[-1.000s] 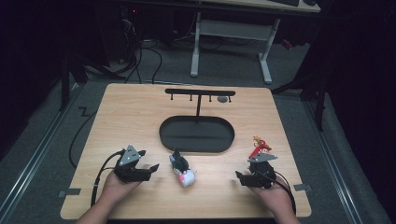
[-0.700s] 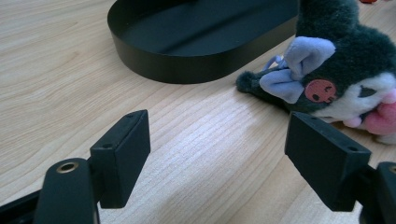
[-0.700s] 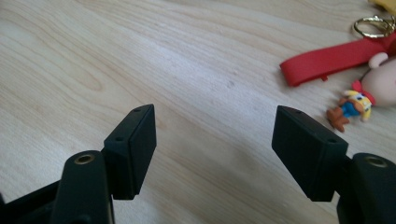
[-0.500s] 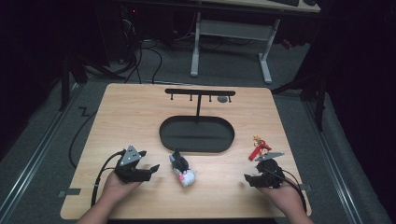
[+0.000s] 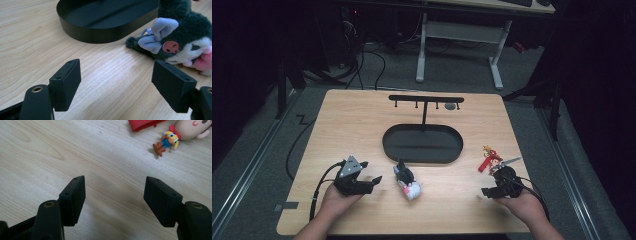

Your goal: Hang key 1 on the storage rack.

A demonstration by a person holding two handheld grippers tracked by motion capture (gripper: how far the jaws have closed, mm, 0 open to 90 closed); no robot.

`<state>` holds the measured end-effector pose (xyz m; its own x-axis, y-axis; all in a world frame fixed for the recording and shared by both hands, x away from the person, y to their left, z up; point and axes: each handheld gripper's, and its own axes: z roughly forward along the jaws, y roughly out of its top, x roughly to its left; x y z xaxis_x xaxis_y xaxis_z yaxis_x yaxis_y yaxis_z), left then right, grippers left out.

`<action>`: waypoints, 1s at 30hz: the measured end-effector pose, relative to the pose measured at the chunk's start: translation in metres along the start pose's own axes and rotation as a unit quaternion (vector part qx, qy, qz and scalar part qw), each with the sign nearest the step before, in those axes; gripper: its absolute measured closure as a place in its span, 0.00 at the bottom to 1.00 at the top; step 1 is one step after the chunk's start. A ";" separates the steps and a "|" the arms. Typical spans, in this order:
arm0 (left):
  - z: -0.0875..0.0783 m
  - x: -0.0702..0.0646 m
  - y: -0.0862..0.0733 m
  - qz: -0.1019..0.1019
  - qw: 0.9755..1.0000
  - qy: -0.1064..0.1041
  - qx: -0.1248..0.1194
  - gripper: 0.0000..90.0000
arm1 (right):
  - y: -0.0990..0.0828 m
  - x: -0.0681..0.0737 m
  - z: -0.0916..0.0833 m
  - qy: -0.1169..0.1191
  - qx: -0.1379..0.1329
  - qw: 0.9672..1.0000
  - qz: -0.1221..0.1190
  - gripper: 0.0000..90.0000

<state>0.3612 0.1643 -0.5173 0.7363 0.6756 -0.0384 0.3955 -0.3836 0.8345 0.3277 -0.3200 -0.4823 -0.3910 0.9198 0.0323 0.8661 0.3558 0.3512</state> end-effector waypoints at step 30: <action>0.000 -0.001 0.001 0.013 1.000 -0.011 0.000 0.27 | 0.061 -0.060 0.007 -0.024 0.056 0.991 0.116 0.59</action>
<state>0.3609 0.1626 -0.5164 0.7585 0.6511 -0.0280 0.3759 -0.4020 0.8349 0.4065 -0.3520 -0.4693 -0.1650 0.9848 0.0551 0.9610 0.1479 0.2337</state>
